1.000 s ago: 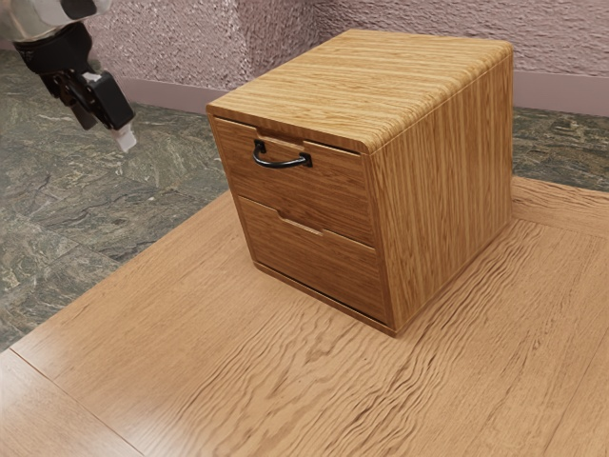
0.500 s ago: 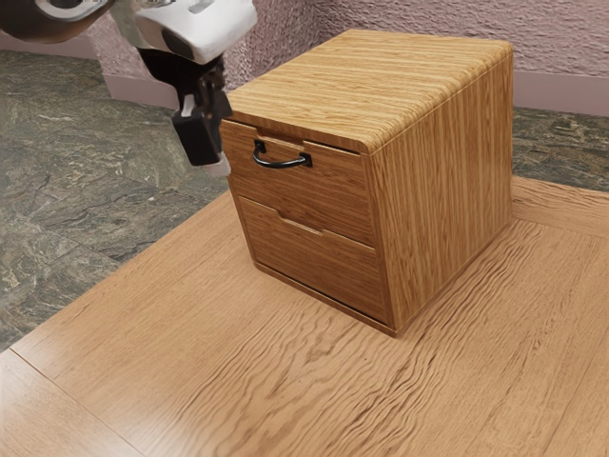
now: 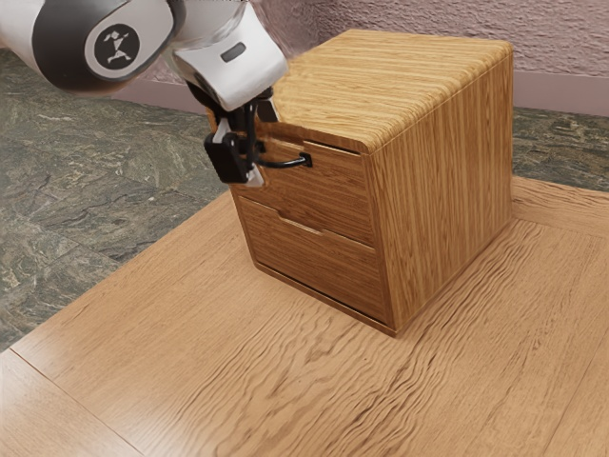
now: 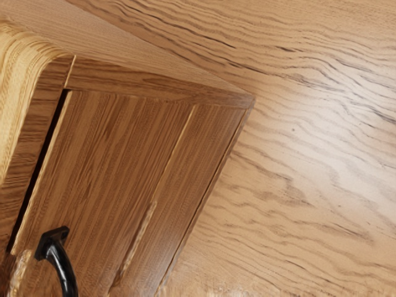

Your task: Pull the drawer handle with one arm to open the drawer

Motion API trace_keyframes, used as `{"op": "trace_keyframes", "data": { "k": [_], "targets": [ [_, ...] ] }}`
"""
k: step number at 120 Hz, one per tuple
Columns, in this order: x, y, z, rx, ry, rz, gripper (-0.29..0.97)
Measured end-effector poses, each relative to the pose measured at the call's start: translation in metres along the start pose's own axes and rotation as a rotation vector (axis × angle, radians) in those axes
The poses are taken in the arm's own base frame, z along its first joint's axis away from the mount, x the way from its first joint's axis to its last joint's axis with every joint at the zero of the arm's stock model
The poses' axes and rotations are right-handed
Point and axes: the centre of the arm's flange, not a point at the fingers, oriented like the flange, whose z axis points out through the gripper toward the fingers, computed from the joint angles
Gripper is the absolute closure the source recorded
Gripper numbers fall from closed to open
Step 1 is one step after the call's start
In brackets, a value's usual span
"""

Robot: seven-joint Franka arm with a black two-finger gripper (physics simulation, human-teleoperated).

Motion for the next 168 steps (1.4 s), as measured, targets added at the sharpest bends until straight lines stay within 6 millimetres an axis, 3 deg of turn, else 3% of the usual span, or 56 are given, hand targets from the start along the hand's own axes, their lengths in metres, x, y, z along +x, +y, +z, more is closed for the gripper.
{"op": "trace_keyframes", "data": {
  "k": [14,21,37,63,78,114,132,168],
  "targets": [
    [-0.101,-0.043,0.045,0.03,-0.081,-0.155,0.02],
    [-0.124,-0.047,0.053,0.052,-0.093,-0.179,0.02],
    [-0.097,-0.04,0.042,0.099,-0.053,-0.107,0.02],
    [-0.095,-0.041,0.04,0.118,-0.045,-0.076,0.02],
    [-0.084,-0.033,0.039,0.094,-0.047,-0.041,0.03],
    [-0.064,-0.025,0.044,0.058,-0.049,0.018,0.14],
    [-0.063,-0.03,0.054,0.048,-0.053,0.021,0.19],
    [-0.043,-0.034,0.066,0.063,-0.028,0.06,0.22]
  ]
}}
